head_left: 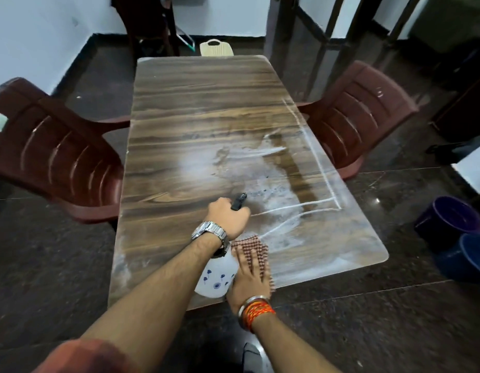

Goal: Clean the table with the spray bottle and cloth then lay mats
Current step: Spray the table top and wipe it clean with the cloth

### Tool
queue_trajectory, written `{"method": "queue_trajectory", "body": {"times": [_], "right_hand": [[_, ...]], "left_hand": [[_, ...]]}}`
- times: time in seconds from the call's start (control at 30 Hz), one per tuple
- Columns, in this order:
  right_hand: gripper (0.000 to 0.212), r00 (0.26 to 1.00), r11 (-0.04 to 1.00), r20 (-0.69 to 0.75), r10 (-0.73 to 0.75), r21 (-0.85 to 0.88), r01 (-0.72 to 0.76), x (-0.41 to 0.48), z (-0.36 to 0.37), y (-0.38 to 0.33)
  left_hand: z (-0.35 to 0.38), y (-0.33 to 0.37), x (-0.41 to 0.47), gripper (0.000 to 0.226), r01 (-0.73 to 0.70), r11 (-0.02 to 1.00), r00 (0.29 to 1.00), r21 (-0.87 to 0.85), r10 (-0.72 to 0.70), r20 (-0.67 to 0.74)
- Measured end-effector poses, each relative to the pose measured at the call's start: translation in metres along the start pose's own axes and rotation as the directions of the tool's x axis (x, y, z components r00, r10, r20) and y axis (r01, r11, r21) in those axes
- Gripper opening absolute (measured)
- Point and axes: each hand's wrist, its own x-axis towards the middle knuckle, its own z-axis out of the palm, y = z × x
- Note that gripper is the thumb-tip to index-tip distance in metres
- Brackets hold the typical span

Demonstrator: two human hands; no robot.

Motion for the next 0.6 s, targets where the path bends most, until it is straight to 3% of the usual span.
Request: {"method": "queue_trajectory", "body": {"times": [0.2,0.37,0.6], "right_hand": [[0.077,1.000,1.000,-0.005,-0.002,-0.023,0.001,0.007,0.005,-0.006],[0.062,0.996,0.999,-0.071,-0.052,0.008,0.053,0.028,0.017,-0.006],[0.058,0.978,0.978,-0.056,-0.202,-0.054,0.200,0.071,-0.001,-0.009]], "left_hand": [[0.000,-0.006,0.006,0.025,0.073,0.997,0.996,0.015,-0.072,-0.057],[-0.024,-0.025,0.021,0.024,0.142,0.990,0.987,-0.010,-0.143,-0.076],[-0.048,-0.041,0.055,0.018,0.217,0.970,0.963,-0.113,-0.232,-0.135]]}}
